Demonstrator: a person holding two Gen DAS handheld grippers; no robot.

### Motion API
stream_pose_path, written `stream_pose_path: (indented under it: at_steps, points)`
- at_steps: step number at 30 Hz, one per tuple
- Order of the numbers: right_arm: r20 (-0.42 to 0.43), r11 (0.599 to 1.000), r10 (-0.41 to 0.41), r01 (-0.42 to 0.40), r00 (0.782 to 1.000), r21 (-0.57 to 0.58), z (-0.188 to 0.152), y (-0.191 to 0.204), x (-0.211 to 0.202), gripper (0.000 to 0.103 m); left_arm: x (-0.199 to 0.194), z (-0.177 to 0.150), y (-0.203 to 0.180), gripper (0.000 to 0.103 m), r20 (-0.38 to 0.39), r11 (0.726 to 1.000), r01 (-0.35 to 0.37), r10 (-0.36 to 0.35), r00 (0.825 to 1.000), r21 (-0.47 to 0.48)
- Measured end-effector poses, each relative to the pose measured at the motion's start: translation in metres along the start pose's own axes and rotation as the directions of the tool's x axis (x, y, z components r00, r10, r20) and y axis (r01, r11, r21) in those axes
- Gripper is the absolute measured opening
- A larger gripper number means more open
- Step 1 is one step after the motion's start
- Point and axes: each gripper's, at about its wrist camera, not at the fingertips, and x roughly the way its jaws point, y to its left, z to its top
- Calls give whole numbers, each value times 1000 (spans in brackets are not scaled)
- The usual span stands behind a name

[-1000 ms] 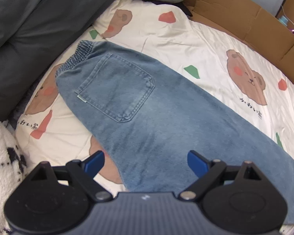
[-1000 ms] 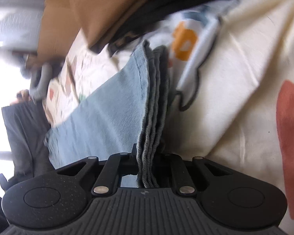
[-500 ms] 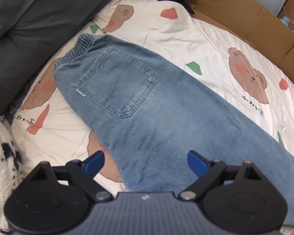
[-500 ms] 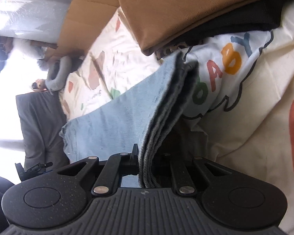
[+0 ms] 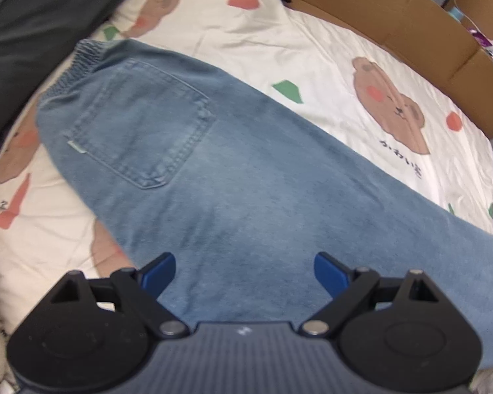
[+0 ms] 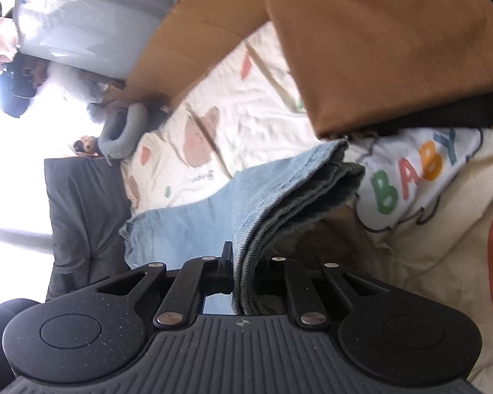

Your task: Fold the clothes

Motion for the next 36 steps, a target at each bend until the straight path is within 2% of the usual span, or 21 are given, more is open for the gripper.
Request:
stream_pose_path:
  at_steps: [5,13,21,25,30,33,35,36]
  points:
    - [32,1000,-17,17,999,-20,8,22,-15,8,10,3,-8,93,-8,999,22,-21,1000,31]
    - [47,998,-25,28,999,-64,23,43,-36,8,15,12,-21,93,-6,994,94,-94,996,64]
    - [100,990,-85,96,991,-106,52,56,-70,8,27,13,-51,92,-27,971,211,-210,977,110]
    - [124,982,-125,141,984,-128,68,65,-89,8,38,13,-76,86,-51,946,292,-288,956,143]
    - [126,969,-172,191,977,-158,85,80,-100,8,48,11,-111,78,-70,897,395,-389,919,197]
    - [115,963,-186,205,976,-174,88,87,-100,8,54,12,-130,68,-70,874,423,-419,905,240]
    - [112,961,-191,209,975,-182,89,91,-99,8,61,15,-143,56,-79,865,426,-420,904,264]
    - [113,961,-191,209,975,-184,89,93,-99,8,66,16,-148,53,-87,862,428,-421,903,272]
